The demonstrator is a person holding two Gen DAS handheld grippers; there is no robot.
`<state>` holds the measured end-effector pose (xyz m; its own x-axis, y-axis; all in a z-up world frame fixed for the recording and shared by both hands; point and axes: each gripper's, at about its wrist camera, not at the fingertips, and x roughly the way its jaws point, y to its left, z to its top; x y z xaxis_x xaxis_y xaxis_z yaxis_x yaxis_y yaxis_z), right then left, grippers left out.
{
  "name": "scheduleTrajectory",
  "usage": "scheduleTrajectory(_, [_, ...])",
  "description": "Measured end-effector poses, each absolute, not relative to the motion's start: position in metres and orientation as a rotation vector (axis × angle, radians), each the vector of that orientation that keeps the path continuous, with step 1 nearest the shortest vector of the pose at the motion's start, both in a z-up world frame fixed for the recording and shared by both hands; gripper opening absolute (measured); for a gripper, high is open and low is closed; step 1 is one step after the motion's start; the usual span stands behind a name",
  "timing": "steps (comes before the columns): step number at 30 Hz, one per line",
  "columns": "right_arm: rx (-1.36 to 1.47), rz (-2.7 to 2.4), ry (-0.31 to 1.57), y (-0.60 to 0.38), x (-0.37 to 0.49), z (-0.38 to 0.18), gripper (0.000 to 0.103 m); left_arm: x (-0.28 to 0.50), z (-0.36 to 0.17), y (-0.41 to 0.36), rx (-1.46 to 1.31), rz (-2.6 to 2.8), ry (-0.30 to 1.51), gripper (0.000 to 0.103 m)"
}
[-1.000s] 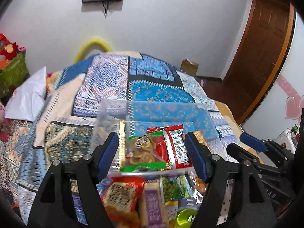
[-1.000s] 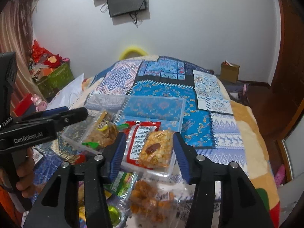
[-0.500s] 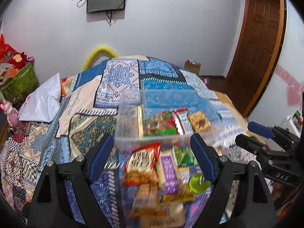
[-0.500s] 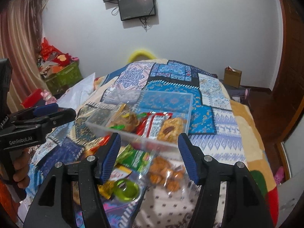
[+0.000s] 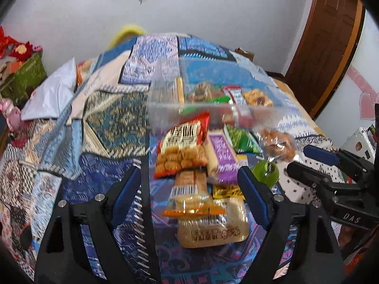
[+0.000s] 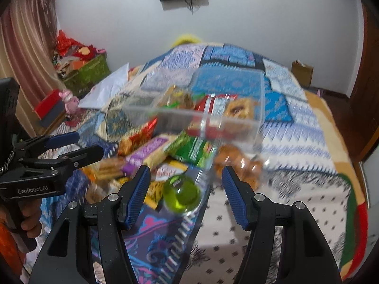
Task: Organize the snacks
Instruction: 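Grasp the green jelly cup with right tool while left tool grasps a biscuit pack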
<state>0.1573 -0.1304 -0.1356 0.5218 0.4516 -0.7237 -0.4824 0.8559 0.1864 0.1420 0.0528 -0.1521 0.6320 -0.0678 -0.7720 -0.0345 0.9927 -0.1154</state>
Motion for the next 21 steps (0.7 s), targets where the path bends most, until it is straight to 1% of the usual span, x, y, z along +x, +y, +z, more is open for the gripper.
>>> scheduleTrajectory(9, [-0.006, 0.574, 0.946, -0.122, 0.16, -0.169, 0.059, 0.145, -0.182, 0.057, -0.196, -0.034, 0.93, 0.083])
scheduleTrajectory(11, [0.012, 0.577, 0.959, -0.121, 0.162, -0.173, 0.058, 0.146, -0.186, 0.058, -0.2, -0.028, 0.928, 0.075])
scheduleTrajectory(12, [0.016, 0.581, 0.967, -0.12, 0.163, -0.175, 0.054, 0.147, -0.188, 0.058, -0.202, -0.029, 0.928, 0.074])
scheduleTrajectory(13, [0.015, 0.582, 0.972, -0.119, 0.163, -0.177, 0.05, 0.148, -0.188, 0.058, -0.208, -0.033, 0.925, 0.07])
scheduleTrajectory(15, [0.01, 0.585, 0.98, -0.117, 0.164, -0.18, 0.044, 0.149, -0.188, 0.059, -0.215, -0.037, 0.914, 0.065])
scheduleTrajectory(17, [0.008, 0.584, 0.98, -0.116, 0.164, -0.182, 0.044, 0.148, -0.187, 0.056, -0.202, -0.048, 0.894, 0.054])
scheduleTrajectory(21, [0.013, 0.586, 0.971, -0.116, 0.164, -0.181, 0.044, 0.145, -0.187, 0.053, -0.179, -0.056, 0.883, 0.053])
